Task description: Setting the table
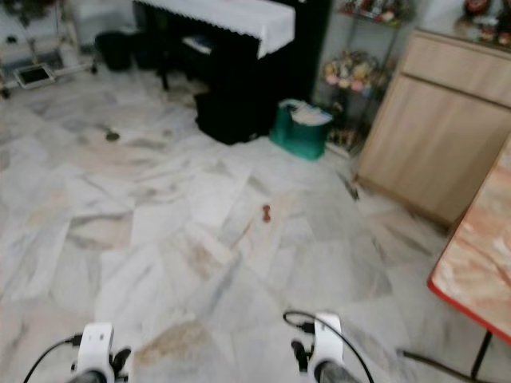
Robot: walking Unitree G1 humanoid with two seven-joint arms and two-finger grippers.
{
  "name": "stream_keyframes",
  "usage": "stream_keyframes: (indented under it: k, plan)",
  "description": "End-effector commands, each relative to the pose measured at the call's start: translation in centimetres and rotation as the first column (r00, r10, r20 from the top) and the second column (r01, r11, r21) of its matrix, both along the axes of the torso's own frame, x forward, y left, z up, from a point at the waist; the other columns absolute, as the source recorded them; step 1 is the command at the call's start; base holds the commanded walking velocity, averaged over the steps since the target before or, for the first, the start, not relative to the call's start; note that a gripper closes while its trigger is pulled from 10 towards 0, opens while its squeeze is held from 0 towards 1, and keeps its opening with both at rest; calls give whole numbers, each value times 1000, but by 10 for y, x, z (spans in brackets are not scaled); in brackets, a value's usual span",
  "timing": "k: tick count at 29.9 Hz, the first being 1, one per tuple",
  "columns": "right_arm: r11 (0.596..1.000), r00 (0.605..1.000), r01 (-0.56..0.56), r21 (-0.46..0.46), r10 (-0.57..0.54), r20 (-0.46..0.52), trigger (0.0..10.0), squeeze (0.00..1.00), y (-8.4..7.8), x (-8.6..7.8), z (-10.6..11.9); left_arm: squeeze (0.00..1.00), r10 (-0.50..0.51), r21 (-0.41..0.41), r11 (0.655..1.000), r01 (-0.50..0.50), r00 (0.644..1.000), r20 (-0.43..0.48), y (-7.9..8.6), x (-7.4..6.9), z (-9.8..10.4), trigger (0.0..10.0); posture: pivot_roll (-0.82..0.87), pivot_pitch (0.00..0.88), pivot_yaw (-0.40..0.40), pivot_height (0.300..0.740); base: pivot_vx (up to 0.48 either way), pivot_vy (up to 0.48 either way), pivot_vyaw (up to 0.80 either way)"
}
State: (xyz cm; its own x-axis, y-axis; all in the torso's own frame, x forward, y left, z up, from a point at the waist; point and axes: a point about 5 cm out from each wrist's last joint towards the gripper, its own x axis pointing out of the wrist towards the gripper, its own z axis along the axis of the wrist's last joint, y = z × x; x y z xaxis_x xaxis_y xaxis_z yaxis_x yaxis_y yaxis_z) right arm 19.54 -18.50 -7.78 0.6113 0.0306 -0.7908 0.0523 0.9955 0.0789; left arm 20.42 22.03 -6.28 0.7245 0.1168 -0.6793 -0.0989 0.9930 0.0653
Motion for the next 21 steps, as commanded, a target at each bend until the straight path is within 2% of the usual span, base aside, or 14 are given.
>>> stream_keyframes:
  k: [1, 21]
  plan:
    - [1000, 1000, -1, -1, 1, 6, 10000, 0, 0, 2, 1, 0, -3, 1, 1000, 3, 1000, -12, 0, -2, -1, 10000, 35, 0, 2, 740, 0, 0, -781]
    - [1000, 1000, -10, -3, 10, -22, 10000, 0, 2, -6, -4, 0, -17, 1, 1000, 17, 1000, -22, -2, -4, -3, 10000, 27, 0, 8, 740, 0, 0, -783]
